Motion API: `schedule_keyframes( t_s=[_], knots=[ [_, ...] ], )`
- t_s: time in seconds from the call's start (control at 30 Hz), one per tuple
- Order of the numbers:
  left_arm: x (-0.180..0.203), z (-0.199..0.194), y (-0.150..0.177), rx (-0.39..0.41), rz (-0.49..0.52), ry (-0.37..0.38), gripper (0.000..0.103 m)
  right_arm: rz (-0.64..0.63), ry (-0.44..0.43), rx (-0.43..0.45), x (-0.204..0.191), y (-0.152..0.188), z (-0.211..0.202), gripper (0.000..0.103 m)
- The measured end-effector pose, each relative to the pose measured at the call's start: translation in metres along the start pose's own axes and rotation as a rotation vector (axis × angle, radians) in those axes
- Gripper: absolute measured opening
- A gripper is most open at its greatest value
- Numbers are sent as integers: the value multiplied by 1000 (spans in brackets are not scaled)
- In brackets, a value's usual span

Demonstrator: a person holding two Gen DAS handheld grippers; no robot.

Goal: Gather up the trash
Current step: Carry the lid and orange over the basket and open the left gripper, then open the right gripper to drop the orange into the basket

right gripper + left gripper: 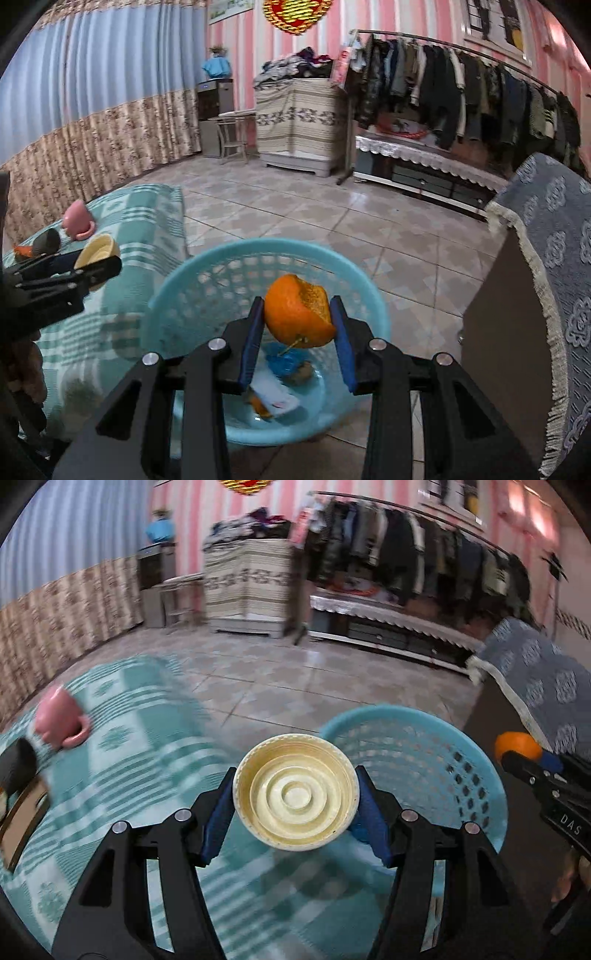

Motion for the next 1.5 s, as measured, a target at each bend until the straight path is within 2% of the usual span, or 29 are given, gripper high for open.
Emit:
schedule_keyframes(
  t_s=[0.17, 0.33, 0.37, 0.43, 0.47, 0.57, 0.67, 0.9, 1.2, 1.33, 1.4, 1.43, 1.5],
  knots=[
    [37, 21, -13, -24, 65, 34, 61, 50, 8, -23, 28, 11, 11, 36],
    [55, 36, -27, -41, 106, 40, 61, 66, 5, -34, 34, 13, 20, 36],
    [54, 38, -28, -45, 105, 40, 69, 65, 5, -35, 33, 13, 21, 36],
    [48, 38, -34, -41, 83, 21, 85, 61, 2, -36, 30, 12, 22, 36],
    [44, 37, -36, -31, 71, 11, 87, 59, 0, -36, 27, 12, 22, 36],
    [33, 32, -41, -20, 65, -10, 87, 56, -10, -36, 21, 11, 26, 36],
    [14, 22, -44, 10, 46, -60, 93, 48, -18, -36, 14, 11, 29, 36],
    [-19, 4, -45, 37, -50, -74, 94, 53, -32, -26, -5, 0, 37, 36],
    [-42, -32, -48, 104, -93, -111, 96, 92, -23, -24, -14, -15, 55, 37],
    [-49, -42, -42, 118, -93, -132, 97, 100, -12, -7, -18, -21, 57, 40],
    [-53, -43, -38, 117, -92, -140, 97, 101, -7, -2, -19, -22, 57, 50],
    [-55, -44, -36, 117, -93, -145, 97, 97, 2, 7, -21, -22, 55, 60],
    [-59, -46, -33, 118, -94, -152, 97, 84, 21, 23, -23, -25, 49, 65]
  ],
)
Point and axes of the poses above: each gripper's, at about its wrist camera, not at the fingertips, and z roughly the way its jaws point, x to its right, y to its underside, the point moved 10 cm from there along z, roughly the way its jaws point, and after that the axes turned 14 degrees about -x, right-handed, at the moved point
